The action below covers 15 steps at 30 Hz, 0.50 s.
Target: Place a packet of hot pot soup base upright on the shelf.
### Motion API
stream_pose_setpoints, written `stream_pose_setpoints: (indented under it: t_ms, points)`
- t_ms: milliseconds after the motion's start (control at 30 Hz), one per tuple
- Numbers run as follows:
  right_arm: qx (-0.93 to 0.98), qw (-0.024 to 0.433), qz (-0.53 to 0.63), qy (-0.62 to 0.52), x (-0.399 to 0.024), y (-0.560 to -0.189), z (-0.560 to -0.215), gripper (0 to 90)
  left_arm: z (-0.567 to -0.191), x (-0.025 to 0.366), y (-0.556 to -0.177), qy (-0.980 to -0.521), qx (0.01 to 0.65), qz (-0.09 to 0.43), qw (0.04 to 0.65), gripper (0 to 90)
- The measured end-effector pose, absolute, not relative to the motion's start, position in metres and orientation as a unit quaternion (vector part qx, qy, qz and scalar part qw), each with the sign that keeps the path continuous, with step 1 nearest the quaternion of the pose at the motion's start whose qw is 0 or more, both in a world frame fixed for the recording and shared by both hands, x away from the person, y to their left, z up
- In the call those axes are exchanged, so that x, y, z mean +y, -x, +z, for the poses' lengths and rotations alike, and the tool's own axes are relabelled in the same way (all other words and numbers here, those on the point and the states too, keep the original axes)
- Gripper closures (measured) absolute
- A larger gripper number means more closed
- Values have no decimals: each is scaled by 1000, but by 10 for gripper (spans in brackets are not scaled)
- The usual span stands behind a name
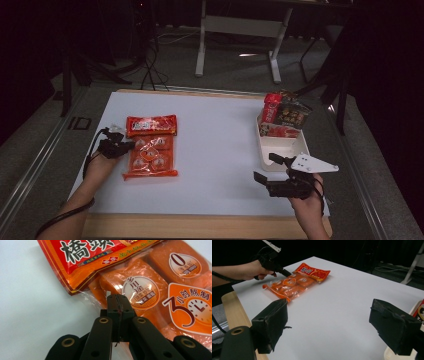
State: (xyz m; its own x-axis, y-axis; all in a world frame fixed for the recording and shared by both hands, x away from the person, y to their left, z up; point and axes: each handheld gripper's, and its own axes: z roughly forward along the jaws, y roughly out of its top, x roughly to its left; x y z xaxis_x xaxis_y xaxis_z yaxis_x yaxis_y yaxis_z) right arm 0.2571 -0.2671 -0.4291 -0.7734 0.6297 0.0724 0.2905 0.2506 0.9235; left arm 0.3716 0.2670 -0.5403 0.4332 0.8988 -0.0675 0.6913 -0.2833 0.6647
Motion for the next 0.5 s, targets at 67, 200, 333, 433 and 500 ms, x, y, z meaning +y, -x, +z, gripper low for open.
stream_pose_setpoints:
  t_ms: [67, 200, 333, 433, 500]
  points:
    - [776, 159, 535, -296, -266, -257, -429, 150, -540, 262, -371, -788, 502, 163, 319, 900]
    - [775, 158, 535, -297, -266, -257, -429, 151, -540, 250, -372, -791, 494, 154, 326, 899]
    - [775, 158, 535, -296, -267, -257, -430, 151, -540, 234, -373, -799, 481, 144, 333, 900]
    - [776, 158, 535, -296, -267, -257, -430, 151, -540, 218, -374, -805, 468, 139, 336, 900]
    - [776, 158, 534, -296, -267, -257, -430, 151, -540, 214, -374, -808, 464, 138, 336, 900]
